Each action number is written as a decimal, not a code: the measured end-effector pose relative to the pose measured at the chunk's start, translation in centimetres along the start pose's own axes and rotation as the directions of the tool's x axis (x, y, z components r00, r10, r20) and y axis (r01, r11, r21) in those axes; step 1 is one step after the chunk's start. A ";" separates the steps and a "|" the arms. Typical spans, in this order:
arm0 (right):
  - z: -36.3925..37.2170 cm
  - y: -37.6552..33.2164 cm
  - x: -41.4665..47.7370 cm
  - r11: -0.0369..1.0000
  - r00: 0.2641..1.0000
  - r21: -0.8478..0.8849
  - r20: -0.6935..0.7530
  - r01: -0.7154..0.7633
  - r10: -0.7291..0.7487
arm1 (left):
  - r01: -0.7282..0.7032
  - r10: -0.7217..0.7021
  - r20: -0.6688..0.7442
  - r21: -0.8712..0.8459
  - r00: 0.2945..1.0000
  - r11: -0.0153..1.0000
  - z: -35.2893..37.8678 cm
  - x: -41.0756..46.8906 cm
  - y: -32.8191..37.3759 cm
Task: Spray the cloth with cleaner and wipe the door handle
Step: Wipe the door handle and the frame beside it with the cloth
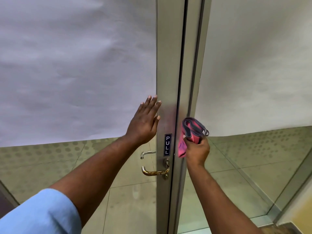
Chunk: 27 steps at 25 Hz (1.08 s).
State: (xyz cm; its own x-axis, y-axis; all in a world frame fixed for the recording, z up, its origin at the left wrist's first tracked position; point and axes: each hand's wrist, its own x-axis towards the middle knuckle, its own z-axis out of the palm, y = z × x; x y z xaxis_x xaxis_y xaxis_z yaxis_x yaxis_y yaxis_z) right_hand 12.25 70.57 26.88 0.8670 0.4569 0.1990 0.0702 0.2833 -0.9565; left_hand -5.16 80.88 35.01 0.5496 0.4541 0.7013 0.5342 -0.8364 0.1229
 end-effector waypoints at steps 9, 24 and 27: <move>3.3 4.4 0.6 0.771 0.836 -0.322 0.225 0.549 -0.501 | -0.352 0.332 0.117 0.358 0.936 0.865 4.4 3.3 -3.8; 1.8 13.5 0.2 0.719 0.772 -0.442 0.601 0.537 -0.208 | -0.394 0.431 0.044 0.498 0.901 0.773 7.0 4.2 -5.9; 1.1 14.2 -0.1 0.697 0.761 -0.477 0.630 0.536 -0.154 | -0.393 0.436 0.048 0.530 0.899 0.751 7.2 4.2 -6.0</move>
State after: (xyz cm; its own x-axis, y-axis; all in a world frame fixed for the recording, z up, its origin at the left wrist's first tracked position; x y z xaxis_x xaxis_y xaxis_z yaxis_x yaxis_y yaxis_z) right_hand 12.67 75.45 13.54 0.3388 0.8350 0.4337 0.7484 0.0402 -0.6620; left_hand -1.39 89.99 32.20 0.7578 0.0579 0.6500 0.5258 -0.6441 -0.5556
